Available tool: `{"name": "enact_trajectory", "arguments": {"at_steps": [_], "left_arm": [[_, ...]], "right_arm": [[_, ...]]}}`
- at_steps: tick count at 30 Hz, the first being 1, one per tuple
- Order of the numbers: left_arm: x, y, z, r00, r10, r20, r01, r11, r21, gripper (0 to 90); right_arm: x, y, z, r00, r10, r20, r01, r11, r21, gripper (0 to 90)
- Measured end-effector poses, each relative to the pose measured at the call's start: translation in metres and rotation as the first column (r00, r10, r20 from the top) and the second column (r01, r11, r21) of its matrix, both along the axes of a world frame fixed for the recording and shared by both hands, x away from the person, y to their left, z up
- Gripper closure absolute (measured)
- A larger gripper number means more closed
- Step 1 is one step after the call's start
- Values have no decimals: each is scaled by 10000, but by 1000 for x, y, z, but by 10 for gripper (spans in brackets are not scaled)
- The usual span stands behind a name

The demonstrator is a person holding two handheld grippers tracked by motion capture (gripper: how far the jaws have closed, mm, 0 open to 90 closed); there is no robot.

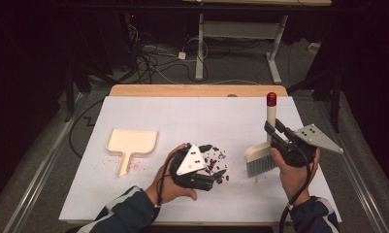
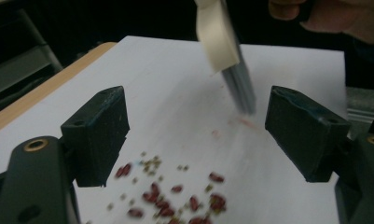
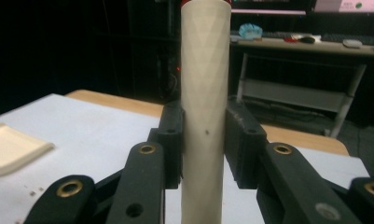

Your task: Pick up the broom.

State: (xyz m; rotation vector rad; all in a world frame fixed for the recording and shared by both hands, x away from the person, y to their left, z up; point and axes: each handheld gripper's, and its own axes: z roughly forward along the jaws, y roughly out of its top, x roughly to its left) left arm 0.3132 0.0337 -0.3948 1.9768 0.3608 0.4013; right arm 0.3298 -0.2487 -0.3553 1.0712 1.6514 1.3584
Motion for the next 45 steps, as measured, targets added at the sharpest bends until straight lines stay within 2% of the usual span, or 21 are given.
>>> {"name": "enact_trajectory", "arguments": {"at_steps": [2, 3, 6, 12, 20, 23, 26, 32, 33, 34, 35, 36, 37, 38, 39, 40, 41, 42, 43, 44, 45], "left_arm": [[4, -15, -1, 9994, -140, -331, 131, 9995, -287, 215], [8, -26, -1, 9974, -281, -668, 235, 9974, -687, 215], [11, -36, -1, 9953, -431, -872, 347, 9948, -956, 231], [11, -55, 0, 9954, -502, -811, 423, 9944, -964, 386], [18, -47, -1, 9910, -796, -1080, 671, 9910, -1155, 585], [17, -42, 0, 9925, -759, -958, 661, 9926, -1021, 603], [18, -37, 1, 9925, -722, -984, 625, 9932, -986, 631], [19, -17, 8, 9928, -804, -887, 782, 9965, -284, 651], [18, -13, 9, 9927, -847, -854, 839, 9964, -128, 656], [17, -9, 10, 9916, -963, -865, 967, 9953, -7, 657], [13, 0, 12, 9919, -1065, -689, 1096, 9931, 423, 657], [13, 0, 12, 9919, -1065, -689, 1096, 9931, 423, 657], [12, 4, 13, 9910, -1118, -740, 1157, 9920, 507, 657], [10, 9, 14, 9900, -1181, -773, 1230, 9905, 618, 657], [8, 18, 15, 9894, -1229, -767, 1290, 9884, 798, 658], [7, 23, 15, 9882, -1305, -804, 1374, 9867, 866, 657], [7, 23, 15, 9882, -1305, -804, 1374, 9867, 866, 657], [3, 33, 16, 9862, -1460, -780, 1539, 9824, 1057, 658], [3, 33, 16, 9862, -1460, -780, 1539, 9824, 1057, 658], [1, 37, 16, 9845, -1554, -809, 1642, 9794, 1174, 658], [-2, 42, 16, 9823, -1670, -843, 1768, 9761, 1266, 657]], "right_arm": [[-5, 10, 4, 9998, 143, 161, -142, 9999, -84, 708], [-6, 12, 5, 9996, 213, 192, -210, 9997, -137, 709], [-9, 17, 6, 9992, 301, 271, -298, 9995, -84, 708], [-19, 33, 7, 9952, 766, 608, -744, 9965, -371, 708], [-33, 47, 11, 9875, 1352, 808, -1316, 9901, -486, 707], [-38, 52, 12, 9834, 1493, 1030, -1422, 9871, -732, 706], [-42, 53, 15, 9790, 1736, 1068, -1674, 9838, -645, 705], [-46, 55, 18, 9662, 2395, 948, -2323, 9692, -813, 699], [-47, 55, 20, 9548, 2851, 839, -2775, 9563, -916, 688], [-48, 55, 20, 9492, 3047, 786, -2977, 9504, -899, 676], [-49, 55, 21, 9414, 3298, 710, -3220, 9412, -1020, 664], [-49, 55, 21, 9414, 3298, 710, -3220, 9412, -1020, 664], [-52, 56, 23, 9192, 3891, 598, -3791, 9159, -1321, 606], [-52, 56, 23, 9192, 3891, 598, -3791, 9159, -1321, 606], [-56, 55, 25, 8912, 4509, 503, -4359, 8816, -1810, 561], [-57, 54, 26, 8835, 4666, 418, -4486, 8682, -2120, 537], [-57, 54, 26, 8835, 4666, 418, -4486, 8682, -2120, 537], [-58, 50, 25, 8513, 5243, 195, -5033, 8265, -2520, 512], [-57, 48, 25, 8402, 5423, -29, -5217, 8067, -2777, 493], [-57, 48, 25, 8402, 5423, -29, -5217, 8067, -2777, 493], [-52, 44, 21, 8034, 5899, -808, -5829, 7516, -3086, 468]]}}
